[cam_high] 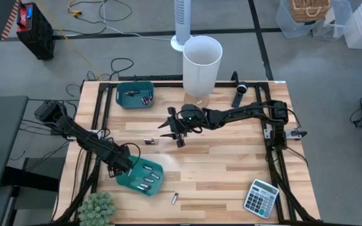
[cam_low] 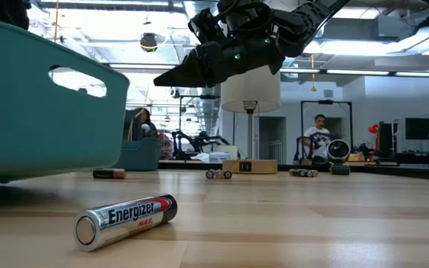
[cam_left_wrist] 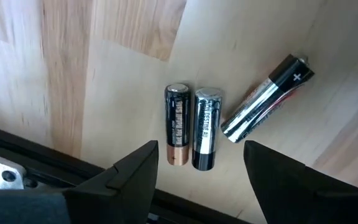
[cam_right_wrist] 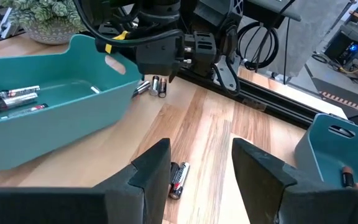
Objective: Sort batteries
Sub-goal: Put the silver battery into the green bin
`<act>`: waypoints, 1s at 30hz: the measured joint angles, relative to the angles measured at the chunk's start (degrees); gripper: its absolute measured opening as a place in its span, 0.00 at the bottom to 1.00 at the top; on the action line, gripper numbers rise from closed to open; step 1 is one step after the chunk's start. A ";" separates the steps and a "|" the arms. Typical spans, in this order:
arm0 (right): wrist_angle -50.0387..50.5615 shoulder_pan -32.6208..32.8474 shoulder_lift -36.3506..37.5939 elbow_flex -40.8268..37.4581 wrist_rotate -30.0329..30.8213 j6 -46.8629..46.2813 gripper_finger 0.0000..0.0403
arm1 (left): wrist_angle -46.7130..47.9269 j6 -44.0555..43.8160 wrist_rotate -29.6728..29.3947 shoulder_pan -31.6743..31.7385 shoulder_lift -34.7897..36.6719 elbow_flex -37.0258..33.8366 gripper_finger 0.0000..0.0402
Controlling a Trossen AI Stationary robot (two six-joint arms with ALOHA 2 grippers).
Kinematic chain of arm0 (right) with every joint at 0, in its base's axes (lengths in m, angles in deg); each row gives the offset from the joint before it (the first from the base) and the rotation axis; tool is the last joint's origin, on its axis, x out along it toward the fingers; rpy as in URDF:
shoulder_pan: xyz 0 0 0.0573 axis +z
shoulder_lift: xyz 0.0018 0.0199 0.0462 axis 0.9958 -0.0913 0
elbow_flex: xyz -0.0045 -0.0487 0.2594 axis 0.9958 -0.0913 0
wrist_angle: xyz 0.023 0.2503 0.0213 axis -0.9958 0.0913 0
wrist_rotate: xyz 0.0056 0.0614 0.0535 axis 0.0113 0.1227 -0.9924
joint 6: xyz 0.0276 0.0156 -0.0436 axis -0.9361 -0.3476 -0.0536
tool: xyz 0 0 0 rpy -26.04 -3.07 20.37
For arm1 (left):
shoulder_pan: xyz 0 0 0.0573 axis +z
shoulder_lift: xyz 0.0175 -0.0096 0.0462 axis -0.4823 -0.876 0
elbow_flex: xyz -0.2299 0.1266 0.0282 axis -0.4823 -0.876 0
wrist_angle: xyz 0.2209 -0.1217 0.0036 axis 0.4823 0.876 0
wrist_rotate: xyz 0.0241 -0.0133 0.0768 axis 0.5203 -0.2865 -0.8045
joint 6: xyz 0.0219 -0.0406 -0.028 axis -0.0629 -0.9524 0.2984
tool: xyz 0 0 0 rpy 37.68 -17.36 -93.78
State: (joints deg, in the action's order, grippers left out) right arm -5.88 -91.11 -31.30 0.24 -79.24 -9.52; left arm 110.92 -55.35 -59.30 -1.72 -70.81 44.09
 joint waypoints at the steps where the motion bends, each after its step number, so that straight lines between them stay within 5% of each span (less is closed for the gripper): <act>1: 0.00 0.00 0.00 0.00 0.00 0.00 0.47 | -0.21 -0.19 0.00 0.04 0.08 -0.02 0.57; 14: -0.17 0.00 0.00 0.00 0.07 0.02 0.47 | -5.54 -2.58 -0.40 1.52 0.12 -0.04 0.57; 30: -0.04 -0.11 0.00 0.00 0.07 0.04 0.47 | 1.07 -4.20 -0.85 1.68 2.97 2.26 0.57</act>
State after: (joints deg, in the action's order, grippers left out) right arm -5.92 -91.22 -31.30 0.24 -79.18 -9.48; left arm 111.99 -59.55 -60.16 -0.05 -67.84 46.35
